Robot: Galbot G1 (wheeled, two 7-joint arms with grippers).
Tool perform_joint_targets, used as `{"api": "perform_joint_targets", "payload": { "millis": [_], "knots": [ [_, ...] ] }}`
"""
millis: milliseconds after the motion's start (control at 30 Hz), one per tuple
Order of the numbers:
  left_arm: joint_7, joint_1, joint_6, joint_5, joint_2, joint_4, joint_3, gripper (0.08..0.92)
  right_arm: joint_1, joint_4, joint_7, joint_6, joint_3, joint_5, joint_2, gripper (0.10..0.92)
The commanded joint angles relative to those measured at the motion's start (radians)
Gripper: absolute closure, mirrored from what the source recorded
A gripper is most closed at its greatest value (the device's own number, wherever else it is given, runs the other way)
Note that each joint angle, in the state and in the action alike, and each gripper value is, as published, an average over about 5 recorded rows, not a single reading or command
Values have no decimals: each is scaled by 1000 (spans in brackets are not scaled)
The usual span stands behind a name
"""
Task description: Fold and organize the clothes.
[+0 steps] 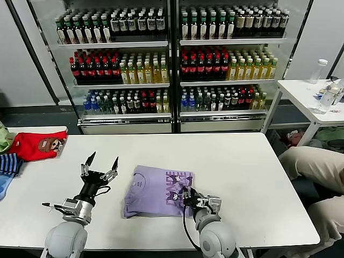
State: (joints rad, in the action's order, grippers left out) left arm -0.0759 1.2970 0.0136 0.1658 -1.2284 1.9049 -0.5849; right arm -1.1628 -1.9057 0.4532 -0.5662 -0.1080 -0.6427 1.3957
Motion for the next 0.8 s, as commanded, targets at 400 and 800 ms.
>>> {"api": "perform_joint_targets", "payload": {
  "millis": [400,800],
  "knots": [
    [-29,-23,-85,10,-6,-77,3,177,54,-31,-243,-13,-165,214,-145,908],
    [-86,-39,-107,-14,-30,-94,1,177,32,-88,-275,47,-229,395,-175,671]
  ]
}}
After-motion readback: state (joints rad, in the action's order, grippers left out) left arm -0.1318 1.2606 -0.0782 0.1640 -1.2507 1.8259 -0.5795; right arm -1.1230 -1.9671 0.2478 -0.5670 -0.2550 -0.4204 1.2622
